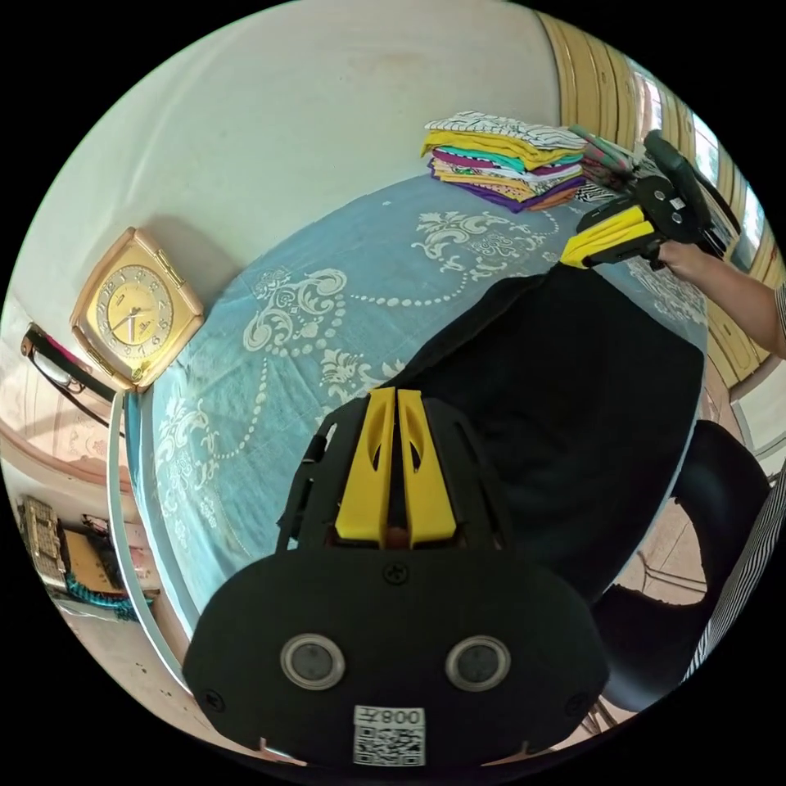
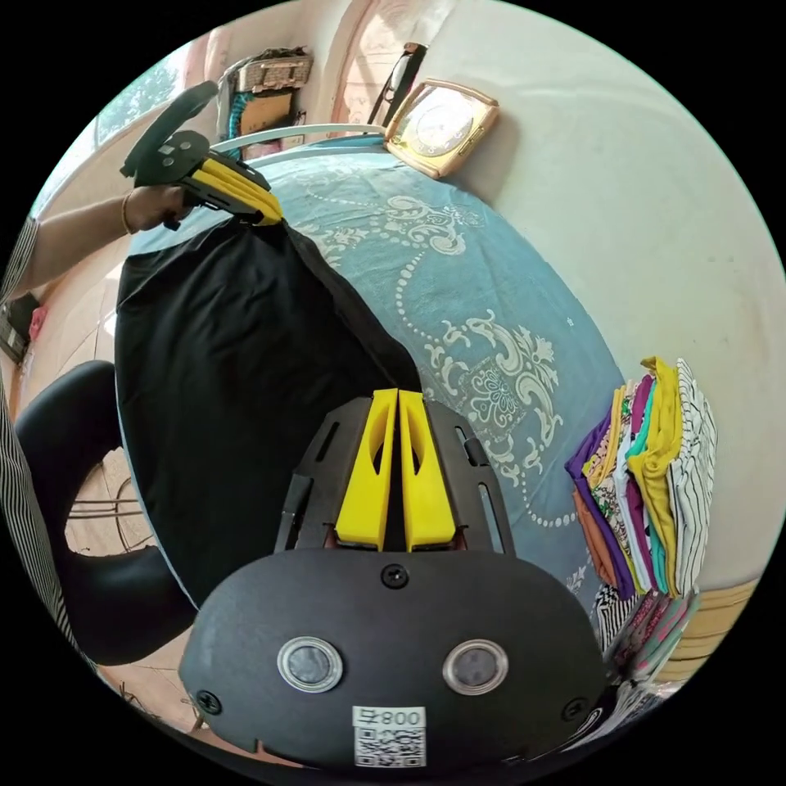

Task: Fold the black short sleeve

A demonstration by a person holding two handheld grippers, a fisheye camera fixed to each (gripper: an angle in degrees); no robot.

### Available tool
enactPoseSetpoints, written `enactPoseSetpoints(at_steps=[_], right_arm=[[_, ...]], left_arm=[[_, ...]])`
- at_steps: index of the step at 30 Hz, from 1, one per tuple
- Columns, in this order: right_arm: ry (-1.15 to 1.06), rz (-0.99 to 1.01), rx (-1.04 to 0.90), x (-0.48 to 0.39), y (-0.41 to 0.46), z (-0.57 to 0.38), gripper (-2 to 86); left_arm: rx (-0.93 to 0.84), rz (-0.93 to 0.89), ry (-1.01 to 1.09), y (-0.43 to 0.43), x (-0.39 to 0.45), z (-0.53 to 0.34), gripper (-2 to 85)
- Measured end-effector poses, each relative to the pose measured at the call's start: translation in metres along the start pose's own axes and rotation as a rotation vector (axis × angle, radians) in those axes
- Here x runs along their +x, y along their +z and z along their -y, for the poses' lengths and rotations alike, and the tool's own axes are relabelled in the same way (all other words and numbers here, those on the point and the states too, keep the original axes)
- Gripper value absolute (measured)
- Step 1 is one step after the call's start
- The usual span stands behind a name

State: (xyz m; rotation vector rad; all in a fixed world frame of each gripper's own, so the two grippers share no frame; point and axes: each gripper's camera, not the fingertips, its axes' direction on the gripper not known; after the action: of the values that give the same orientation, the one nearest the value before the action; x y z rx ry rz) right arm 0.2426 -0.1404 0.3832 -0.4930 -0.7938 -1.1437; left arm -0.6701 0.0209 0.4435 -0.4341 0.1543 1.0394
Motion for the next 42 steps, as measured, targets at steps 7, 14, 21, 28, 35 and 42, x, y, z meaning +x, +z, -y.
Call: enactPoseSetpoints(at_steps=[7, 14, 21, 28, 35, 42], right_arm=[[0.162, 0.172, -0.126, 0.094, 0.041, -0.002, 1.8], [0.343, 0.279, -0.103, 0.168, 0.039, -0.049, 7.0], [0.582, 0.444, 0.051, 0.234, -0.018, -0.152, 8.3], [0.898, 0.778, 0.072, 0.234, -0.062, -0.319, 9.0], [1.065, 0.917, 0.065, 0.22, -0.077, -0.406, 9.0], [1.057, 0.964, 0.055, 0.235, -0.076, -0.417, 8.2]], left_arm=[[-0.074, -0.044, -0.072, 0.033, -0.051, -0.009, 0.9], [-0.04, -0.073, -0.185, 0.016, -0.107, -0.06, 2.8], [0.018, -0.255, -0.462, -0.043, -0.173, -0.189, 5.1], [0.054, -0.497, -0.819, -0.078, -0.227, -0.346, 9.5], [-0.035, -0.598, -0.882, -0.078, -0.244, -0.412, 10.6], [-0.089, -0.579, -0.856, -0.077, -0.256, -0.427, 7.9]])
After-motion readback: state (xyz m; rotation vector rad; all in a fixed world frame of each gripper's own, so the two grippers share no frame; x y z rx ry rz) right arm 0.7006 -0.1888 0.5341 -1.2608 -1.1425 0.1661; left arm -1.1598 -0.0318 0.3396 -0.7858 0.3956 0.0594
